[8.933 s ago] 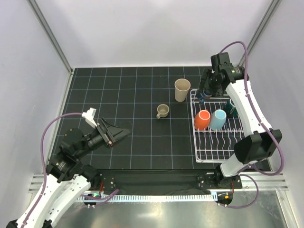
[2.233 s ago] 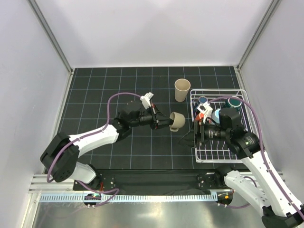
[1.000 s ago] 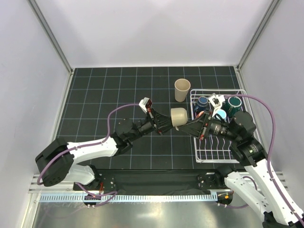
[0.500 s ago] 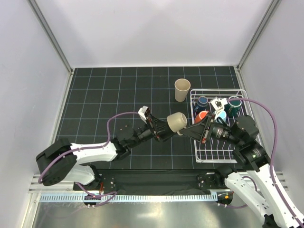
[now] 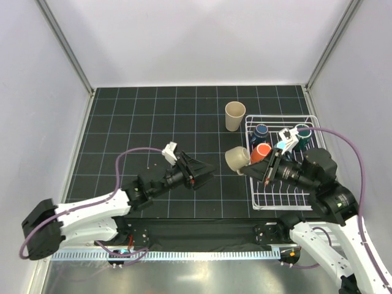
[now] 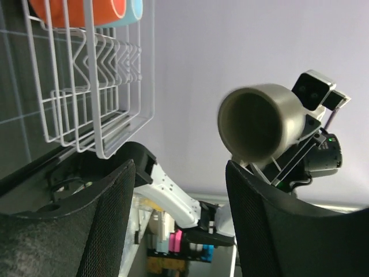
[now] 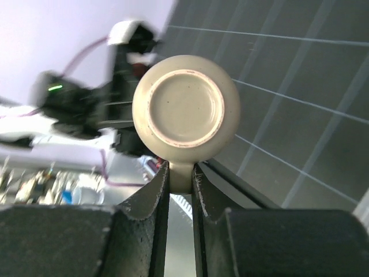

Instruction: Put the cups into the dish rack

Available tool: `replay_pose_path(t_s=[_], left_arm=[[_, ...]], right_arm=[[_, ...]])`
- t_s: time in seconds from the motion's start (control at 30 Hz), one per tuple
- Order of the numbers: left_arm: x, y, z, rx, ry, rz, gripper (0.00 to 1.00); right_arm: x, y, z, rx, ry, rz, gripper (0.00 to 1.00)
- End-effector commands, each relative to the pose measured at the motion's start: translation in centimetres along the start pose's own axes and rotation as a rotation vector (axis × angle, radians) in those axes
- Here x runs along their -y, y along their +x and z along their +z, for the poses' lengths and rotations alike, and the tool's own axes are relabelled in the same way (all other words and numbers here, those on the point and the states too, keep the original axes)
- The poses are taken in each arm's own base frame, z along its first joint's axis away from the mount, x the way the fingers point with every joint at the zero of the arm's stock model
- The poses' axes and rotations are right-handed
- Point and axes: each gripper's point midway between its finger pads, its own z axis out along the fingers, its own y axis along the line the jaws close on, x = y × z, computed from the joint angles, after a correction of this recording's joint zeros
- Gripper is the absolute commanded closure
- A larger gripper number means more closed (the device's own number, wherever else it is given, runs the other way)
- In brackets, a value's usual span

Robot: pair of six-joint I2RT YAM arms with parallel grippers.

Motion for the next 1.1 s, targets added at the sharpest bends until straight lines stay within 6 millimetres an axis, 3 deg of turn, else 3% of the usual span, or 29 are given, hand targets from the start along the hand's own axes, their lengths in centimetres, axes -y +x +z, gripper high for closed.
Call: replay_pose_path(t_s=[0.0, 0.1, 0.2, 0.33, 0.37, 0.57, 0.7, 0.9, 1.07], left_arm=[[-1.2, -1.5, -2.3, 0.071, -0.217, 0.176, 0.37], [-0.9, -1.9, -4.5, 0.086, -0.259, 0.227, 0.38], [-0.5, -1.9, -5.8, 0.071, -0.292, 0.291, 0.42], [-1.1, -1.6, -6.5, 0.01, -0.392, 0.384, 0.42], [0.3, -1.5, -6.4, -0.002, -0.379, 0.413, 0.42], [0.6, -2.0, -7.3, -0.06, -0.45, 0.626, 0.4], [2.1, -2.0, -7.3, -0.098, -0.443, 0.718, 0.39], [-0.4, -2.6, -7.3, -0.165, -0.578, 0.725, 0.39], [-1.3, -2.8, -8.0, -0.225, -0.624, 0.67, 0.4]], right_arm=[[3.5, -1.0, -1.9, 0.047, 0.289, 0.055, 0.96], [6.0, -1.5, -2.8, 0.07, 0.46, 0.091, 0.96], [9.8, 0.0, -4.4, 0.022, 0.705, 0.159, 0.96], [12.2, 0.5, -7.0, 0.062, 0.91, 0.243, 0.96], [12.5, 0.5, -7.4, 0.07, 0.944, 0.259, 0.96], [15.0, 2.0, -10.0, 0.075, 1.197, 0.373, 0.96], [16.5, 3.1, -11.9, 0.095, 1.316, 0.467, 0.96], [18.0, 5.5, -12.1, 0.071, 1.374, 0.733, 0.96], [18.0, 4.6, -12.1, 0.136, 1.373, 0.854, 0.96]])
